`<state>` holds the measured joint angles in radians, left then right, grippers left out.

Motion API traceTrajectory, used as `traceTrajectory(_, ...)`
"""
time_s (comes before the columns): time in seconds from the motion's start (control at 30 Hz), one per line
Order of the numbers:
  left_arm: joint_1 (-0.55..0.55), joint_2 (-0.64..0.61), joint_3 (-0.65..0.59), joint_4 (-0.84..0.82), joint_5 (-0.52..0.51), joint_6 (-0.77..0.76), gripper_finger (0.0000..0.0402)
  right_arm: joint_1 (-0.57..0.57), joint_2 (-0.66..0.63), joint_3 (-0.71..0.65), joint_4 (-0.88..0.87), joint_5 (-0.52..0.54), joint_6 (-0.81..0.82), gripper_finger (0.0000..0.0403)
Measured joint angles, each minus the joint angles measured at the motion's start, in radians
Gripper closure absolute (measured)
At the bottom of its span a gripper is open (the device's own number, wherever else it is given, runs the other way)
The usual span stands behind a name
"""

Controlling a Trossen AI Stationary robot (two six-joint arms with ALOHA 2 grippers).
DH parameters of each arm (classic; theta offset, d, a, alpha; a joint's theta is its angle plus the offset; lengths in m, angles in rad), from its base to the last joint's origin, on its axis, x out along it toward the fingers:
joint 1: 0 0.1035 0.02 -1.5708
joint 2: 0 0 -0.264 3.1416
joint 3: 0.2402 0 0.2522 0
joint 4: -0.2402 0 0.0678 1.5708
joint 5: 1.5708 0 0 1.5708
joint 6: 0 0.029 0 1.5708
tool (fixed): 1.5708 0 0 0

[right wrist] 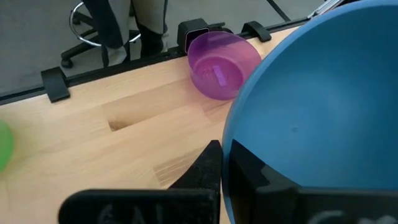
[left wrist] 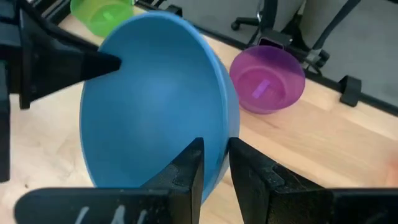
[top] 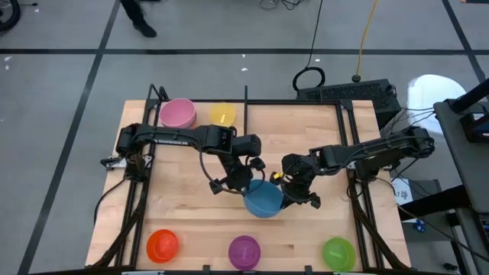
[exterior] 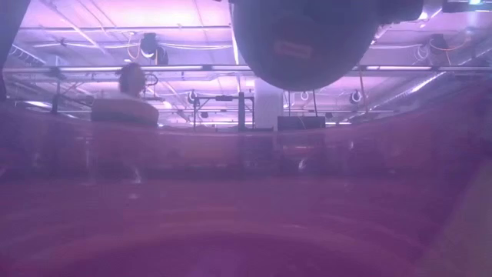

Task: Place and stack bowls onto a shelf
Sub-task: Stack the blue bowl on top of the pink bowl on the shelf

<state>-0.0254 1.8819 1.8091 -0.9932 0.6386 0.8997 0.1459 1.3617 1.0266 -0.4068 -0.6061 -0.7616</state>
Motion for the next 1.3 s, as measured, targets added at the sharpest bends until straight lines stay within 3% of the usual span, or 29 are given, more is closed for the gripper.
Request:
traceTrajectory(0.27, 0.0, -0.001, 0.0, -0.023, 0.08, 0.019, 0.0321, 0.0, 0.0, 0.0, -0.002, -0.076, -0.076, 0.0403)
traceTrajectory(0.7, 0.001, -0.001, 0.0, -0.003, 0.084, 0.069, 0.0321, -0.001, 0.0, 0.0, -0.002, -0.075, -0.111, 0.0403)
traceTrajectory(0.93, 0.012, -0.001, 0.0, -0.02, -0.09, -0.017, 0.0321, -0.014, 0.0, 0.0, 0.001, 0.003, 0.036, 0.0403)
traceTrajectory(1.3, 0.015, -0.002, 0.0, -0.099, -0.098, 0.015, 0.0321, -0.024, 0.0, 0.0, 0.04, 0.034, 0.118, 0.0403)
